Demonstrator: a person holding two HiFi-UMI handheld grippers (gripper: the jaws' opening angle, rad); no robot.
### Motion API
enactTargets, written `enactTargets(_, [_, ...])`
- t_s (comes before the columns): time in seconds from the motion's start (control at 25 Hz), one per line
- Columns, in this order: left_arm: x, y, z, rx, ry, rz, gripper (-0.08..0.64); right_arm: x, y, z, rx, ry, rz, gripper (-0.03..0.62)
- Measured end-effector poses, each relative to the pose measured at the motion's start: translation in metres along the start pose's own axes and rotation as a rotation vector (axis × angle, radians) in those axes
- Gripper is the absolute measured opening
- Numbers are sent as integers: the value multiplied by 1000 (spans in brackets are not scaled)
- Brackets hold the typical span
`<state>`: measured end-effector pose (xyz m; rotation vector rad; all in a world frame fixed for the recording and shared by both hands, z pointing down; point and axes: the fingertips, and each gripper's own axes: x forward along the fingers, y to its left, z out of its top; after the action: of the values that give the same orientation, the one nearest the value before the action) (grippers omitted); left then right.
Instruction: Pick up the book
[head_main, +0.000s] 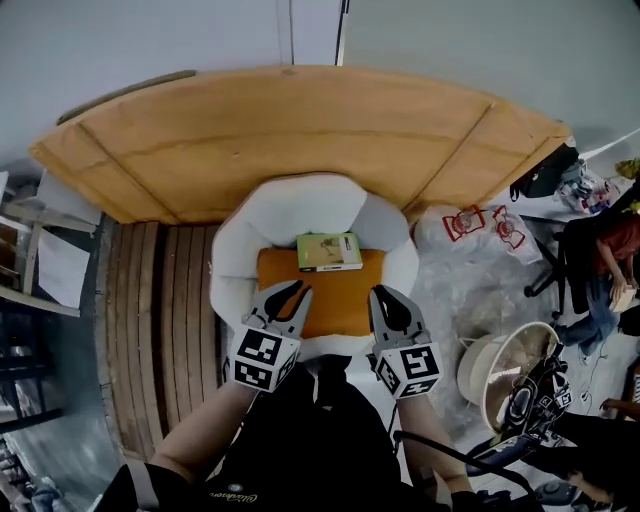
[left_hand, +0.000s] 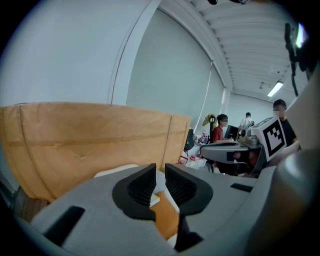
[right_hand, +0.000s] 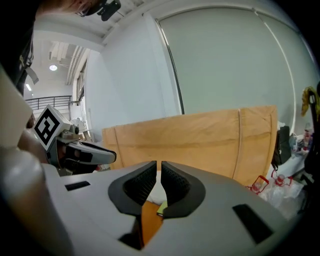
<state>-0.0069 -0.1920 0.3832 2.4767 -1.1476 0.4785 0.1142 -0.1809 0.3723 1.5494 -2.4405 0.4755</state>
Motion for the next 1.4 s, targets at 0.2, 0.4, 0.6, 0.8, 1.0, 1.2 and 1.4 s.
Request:
enactTargets(0.2, [24,2,-55,-52,101,-10,63,13,-6,-58,25,110,-5,11])
enactTargets(0.4, [46,7,-94,-83,162,-4,63,29,-8,-97,56,173,4,11])
enactTargets(0.6, [69,22,-120,-108,191,13,63,47,-19,-129,75,214,-13,11])
enactTargets(0.8, [96,37,-141,-146,202,38,63,71,-42,-159,136,231,-55,11])
enactTargets(1.0, [130,51,-182,-158,238,77,63,108,-63,-204,200,276,-76,12])
enactTargets(1.2, [163,64,-232,-171,280,110,63,142,-74,-266,235,352,-59,101])
enactTargets(1.4, [195,76,-271,-176,301,127,63,178,-85,-331,576,368,-15,250])
